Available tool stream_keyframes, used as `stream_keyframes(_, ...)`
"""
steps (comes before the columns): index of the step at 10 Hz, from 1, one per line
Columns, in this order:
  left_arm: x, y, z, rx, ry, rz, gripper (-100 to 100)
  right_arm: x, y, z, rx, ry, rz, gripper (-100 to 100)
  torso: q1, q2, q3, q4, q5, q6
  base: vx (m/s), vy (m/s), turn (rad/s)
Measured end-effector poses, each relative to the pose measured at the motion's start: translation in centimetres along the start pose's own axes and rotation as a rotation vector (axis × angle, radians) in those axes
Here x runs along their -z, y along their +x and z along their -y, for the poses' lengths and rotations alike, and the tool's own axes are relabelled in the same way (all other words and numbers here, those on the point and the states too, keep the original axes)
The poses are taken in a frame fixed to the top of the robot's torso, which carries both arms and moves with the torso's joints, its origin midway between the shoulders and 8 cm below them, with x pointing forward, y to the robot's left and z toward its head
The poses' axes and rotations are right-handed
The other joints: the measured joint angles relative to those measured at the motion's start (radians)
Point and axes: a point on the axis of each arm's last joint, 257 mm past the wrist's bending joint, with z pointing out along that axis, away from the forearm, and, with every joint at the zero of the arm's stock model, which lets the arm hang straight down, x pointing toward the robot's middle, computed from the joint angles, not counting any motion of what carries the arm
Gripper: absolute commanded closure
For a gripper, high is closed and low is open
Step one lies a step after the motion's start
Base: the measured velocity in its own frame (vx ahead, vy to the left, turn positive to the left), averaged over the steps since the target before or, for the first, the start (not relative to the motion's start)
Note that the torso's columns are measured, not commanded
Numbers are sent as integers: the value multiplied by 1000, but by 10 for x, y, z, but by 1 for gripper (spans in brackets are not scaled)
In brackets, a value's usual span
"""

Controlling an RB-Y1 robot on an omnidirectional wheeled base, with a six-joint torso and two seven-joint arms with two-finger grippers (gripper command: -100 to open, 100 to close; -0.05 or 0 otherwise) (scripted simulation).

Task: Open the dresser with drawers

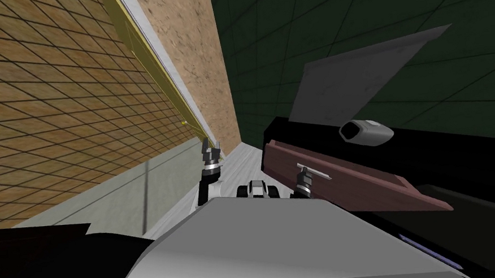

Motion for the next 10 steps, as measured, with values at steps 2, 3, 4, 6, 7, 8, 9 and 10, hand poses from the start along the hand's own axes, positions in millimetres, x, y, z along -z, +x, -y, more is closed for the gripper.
stream_keyframes(2,0,0,0,0,0,0,0,1,-1,2,1,2,2,100,1,0,-1,1,2,0,-126,80,-24)
stream_keyframes(3,0,0,0,0,0,0,0,2,-3,3,2,5,3,100,4,4,2,1,1,0,-177,123,-22)
stream_keyframes(4,0,0,0,0,0,0,0,5,-2,3,5,2,4,100,3,4,3,0,0,-1,-180,111,-24)
stream_keyframes(6,0,0,0,0,0,0,0,10,-4,0,8,-4,7,-100,-3,-3,-2,1,1,0,-54,33,-13)
stream_keyframes(7,0,0,0,0,0,0,0,11,-6,2,6,-5,9,-100,-1,-3,-3,2,4,0,5,-11,-46)
stream_keyframes(8,0,0,0,-1,0,0,0,11,-11,7,4,-5,12,-100,3,0,-2,3,5,0,22,-28,-40)
stream_keyframes(9,0,0,0,-1,0,0,0,11,-14,13,5,-6,17,-100,5,3,0,5,6,0,14,-30,-49)
stream_keyframes(10,0,0,0,-1,0,0,0,13,-17,18,5,-8,23,-100,6,6,2,6,7,0,10,-24,-42)
